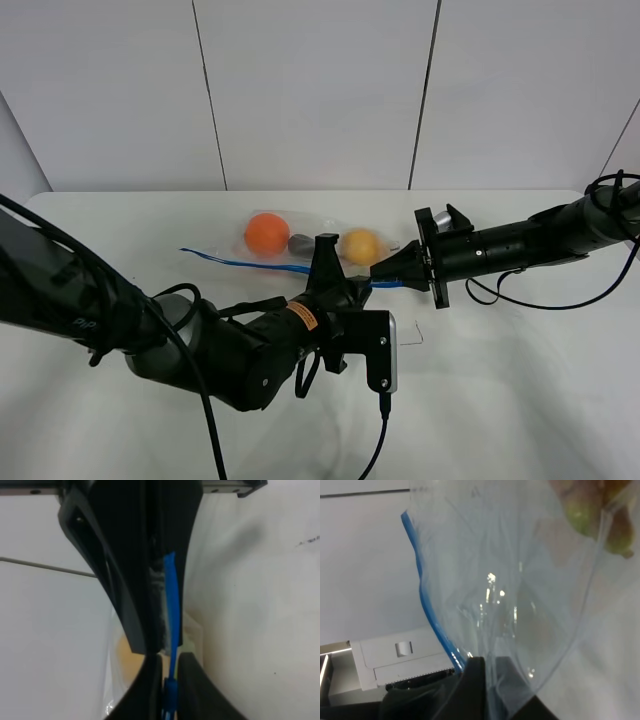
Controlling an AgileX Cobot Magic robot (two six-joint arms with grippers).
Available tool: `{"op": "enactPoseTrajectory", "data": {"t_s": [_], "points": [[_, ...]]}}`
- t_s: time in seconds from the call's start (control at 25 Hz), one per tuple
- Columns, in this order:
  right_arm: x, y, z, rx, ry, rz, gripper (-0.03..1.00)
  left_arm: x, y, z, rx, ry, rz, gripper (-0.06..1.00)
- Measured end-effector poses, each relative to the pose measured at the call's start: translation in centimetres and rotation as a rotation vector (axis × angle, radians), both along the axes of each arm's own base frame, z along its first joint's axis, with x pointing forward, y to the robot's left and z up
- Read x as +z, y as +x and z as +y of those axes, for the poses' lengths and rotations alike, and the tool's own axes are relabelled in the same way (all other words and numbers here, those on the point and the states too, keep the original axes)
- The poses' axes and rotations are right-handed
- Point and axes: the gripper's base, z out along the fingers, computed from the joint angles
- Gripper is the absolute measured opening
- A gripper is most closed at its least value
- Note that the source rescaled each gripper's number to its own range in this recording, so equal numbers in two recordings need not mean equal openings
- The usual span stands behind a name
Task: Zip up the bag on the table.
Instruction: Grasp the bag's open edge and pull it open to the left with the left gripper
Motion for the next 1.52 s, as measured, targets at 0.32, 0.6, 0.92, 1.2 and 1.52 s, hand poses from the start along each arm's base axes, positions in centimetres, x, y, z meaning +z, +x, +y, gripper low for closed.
{"op": "enactPoseTrajectory", "data": {"t_s": [0.32, 0.6, 0.92, 1.2, 1.52], "points": [[0.0, 0.1, 0.0, -0.01, 0.006, 0.007, 0.0, 0.0, 0.4, 0.4, 0.032, -0.011, 0.002, 0.0], [0.1, 0.3, 0.0, -0.033, 0.011, 0.007, 0.0, 0.2, 2.5, 2.5, 0.143, 0.05, -0.06, 0.0], [0.1, 0.2, 0.0, -0.029, 0.01, 0.008, 0.0, -0.6, 2.7, 5.6, 0.233, 0.113, -0.12, 0.0], [0.0, 0.1, 0.0, -0.014, 0.003, 0.008, 0.0, -2.3, 1.1, 8.6, 0.293, 0.179, -0.104, 0.0], [0.0, 0.0, 0.0, -0.005, -0.001, 0.008, 0.0, -3.0, 1.7, 11.8, 0.386, 0.209, -0.067, 0.0]]}}
